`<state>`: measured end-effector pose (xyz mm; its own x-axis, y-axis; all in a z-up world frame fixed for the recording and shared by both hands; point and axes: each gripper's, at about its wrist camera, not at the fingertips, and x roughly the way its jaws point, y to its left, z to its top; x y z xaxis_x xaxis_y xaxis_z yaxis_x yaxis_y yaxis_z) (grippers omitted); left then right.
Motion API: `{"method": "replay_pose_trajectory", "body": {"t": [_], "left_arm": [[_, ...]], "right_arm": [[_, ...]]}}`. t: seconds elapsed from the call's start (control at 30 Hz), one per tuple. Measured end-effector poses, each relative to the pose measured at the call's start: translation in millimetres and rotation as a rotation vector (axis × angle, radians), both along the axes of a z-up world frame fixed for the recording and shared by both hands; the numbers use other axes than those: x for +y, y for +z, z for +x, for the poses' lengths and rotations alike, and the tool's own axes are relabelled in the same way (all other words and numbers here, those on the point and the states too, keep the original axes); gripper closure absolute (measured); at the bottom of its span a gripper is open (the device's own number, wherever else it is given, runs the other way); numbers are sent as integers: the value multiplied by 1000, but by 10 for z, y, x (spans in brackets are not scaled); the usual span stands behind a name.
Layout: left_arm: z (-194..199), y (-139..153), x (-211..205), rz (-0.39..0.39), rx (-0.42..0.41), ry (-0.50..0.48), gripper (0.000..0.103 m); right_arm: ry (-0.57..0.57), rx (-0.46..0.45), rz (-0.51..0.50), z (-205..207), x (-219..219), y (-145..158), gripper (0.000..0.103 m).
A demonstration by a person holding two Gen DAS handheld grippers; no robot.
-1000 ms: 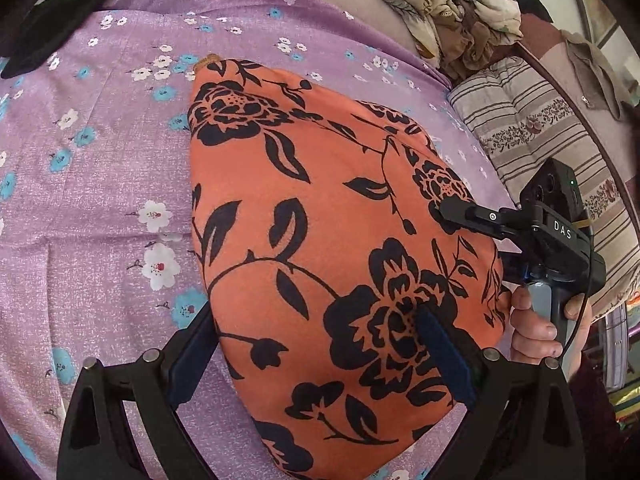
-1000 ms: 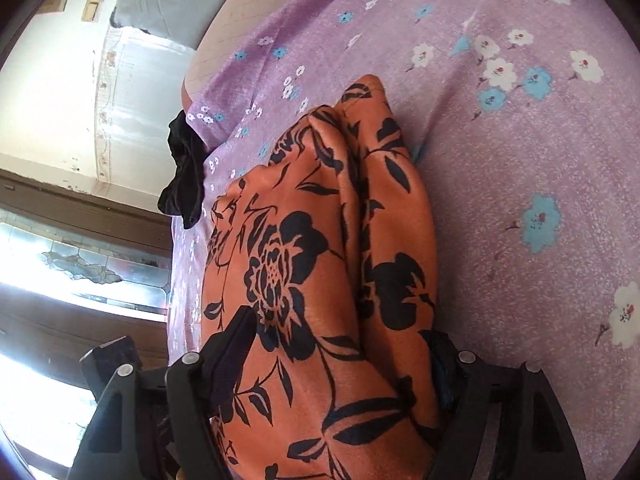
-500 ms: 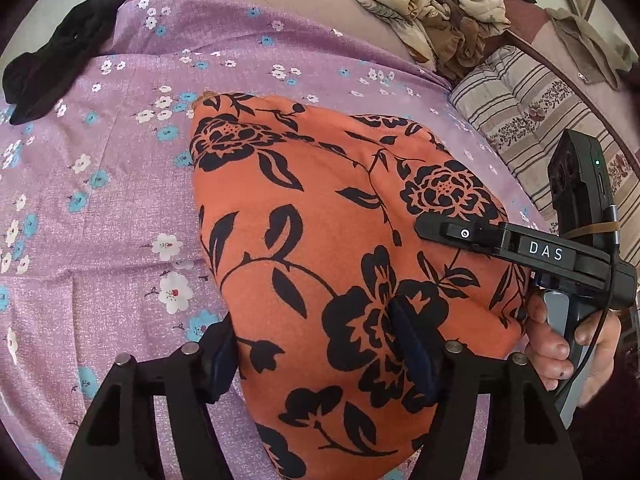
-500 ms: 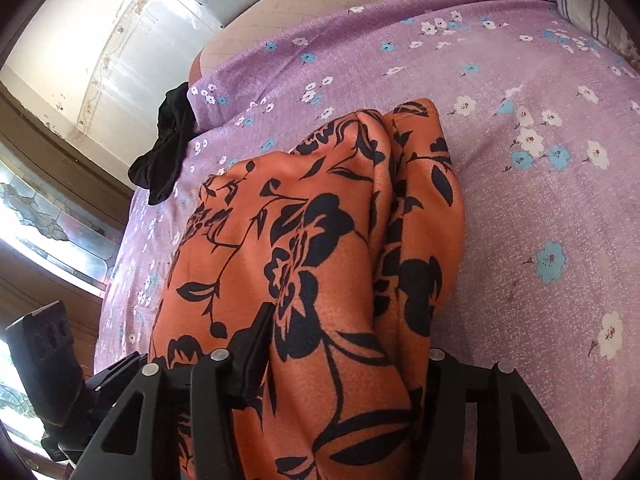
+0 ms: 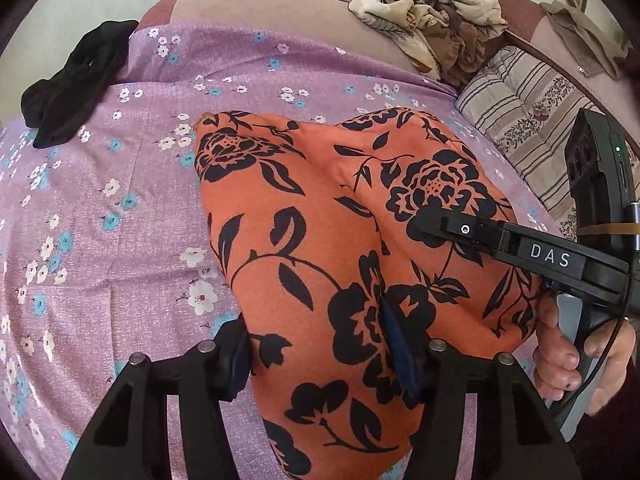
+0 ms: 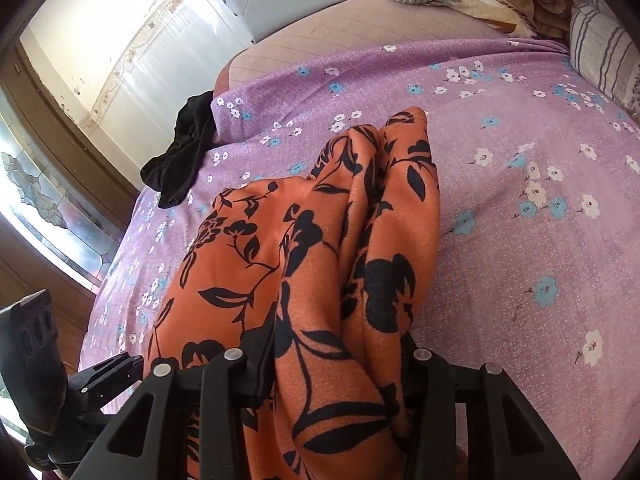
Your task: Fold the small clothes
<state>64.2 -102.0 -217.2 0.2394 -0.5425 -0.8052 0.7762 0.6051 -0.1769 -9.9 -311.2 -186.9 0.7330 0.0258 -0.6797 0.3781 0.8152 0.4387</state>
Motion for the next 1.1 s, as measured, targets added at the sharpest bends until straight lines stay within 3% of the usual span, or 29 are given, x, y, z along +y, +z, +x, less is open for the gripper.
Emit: {"method": "replay_pose_trajectory", "body": {"t": [0.33,1.1], "left_arm": [[-96,205,262,-28,-63,39,43],[-326,375,876,5,-141,185,43]], "right_arm": [[42,-62,-57,-21,259,193,60],[122,-117,-11,4,914,255,60]]}}
